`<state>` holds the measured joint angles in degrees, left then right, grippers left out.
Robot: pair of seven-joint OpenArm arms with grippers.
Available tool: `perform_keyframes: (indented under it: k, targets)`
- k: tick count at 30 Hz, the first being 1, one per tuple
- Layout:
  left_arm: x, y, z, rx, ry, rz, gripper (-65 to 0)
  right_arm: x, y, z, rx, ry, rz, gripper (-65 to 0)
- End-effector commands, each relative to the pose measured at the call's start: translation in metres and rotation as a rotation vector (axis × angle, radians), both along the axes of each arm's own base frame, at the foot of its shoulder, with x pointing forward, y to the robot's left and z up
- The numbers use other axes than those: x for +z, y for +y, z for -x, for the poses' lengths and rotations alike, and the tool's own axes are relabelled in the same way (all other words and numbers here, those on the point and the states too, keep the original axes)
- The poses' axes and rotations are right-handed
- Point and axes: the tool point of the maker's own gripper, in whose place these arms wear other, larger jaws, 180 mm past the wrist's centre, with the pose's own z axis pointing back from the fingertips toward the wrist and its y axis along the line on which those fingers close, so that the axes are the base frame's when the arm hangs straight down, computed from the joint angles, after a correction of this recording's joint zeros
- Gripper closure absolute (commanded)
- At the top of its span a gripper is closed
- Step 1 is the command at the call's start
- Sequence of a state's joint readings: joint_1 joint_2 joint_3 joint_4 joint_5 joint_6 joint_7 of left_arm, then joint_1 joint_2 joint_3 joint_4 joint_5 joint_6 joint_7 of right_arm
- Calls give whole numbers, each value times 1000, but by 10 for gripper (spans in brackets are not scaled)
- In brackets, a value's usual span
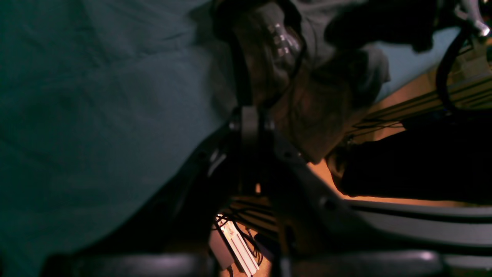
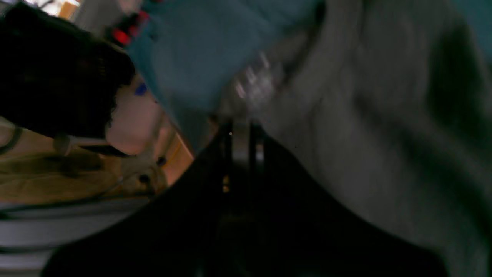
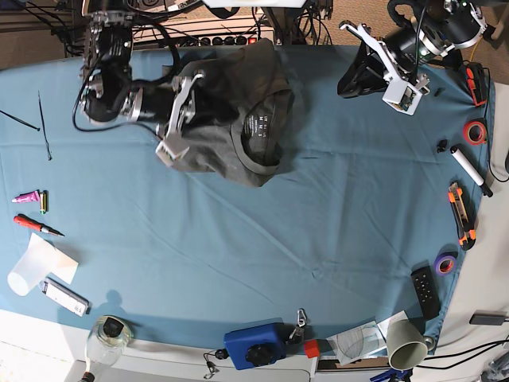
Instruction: Fold the T-shirt properly
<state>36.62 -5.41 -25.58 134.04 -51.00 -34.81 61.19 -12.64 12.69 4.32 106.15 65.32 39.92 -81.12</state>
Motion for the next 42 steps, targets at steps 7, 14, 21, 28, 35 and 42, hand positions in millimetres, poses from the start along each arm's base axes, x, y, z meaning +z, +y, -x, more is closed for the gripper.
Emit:
perform_keyframes:
  k: [7, 14, 21, 28, 35, 42]
  targets:
    - [10, -3, -1, -4, -33, 23, 0, -32, -28, -14, -89, -14, 162, -19]
    - [5, 1, -1, 1, -25, -15, 0, -19, -21, -11, -79, 30, 97, -19]
    - [-15, 44, -16, 200, 11, -195, 0, 39, -47, -20, -122, -224, 217, -19]
    - [-34, 80, -9, 287, 119, -356, 0, 50, -98, 12, -294, -194, 296, -19]
    - [-54, 100, 24, 363, 260, -437, 0, 50, -131, 50, -371, -127, 392, -19]
    - [-69, 108, 69, 353, 388, -501, 0, 15, -157, 105, -363, 63, 584, -19]
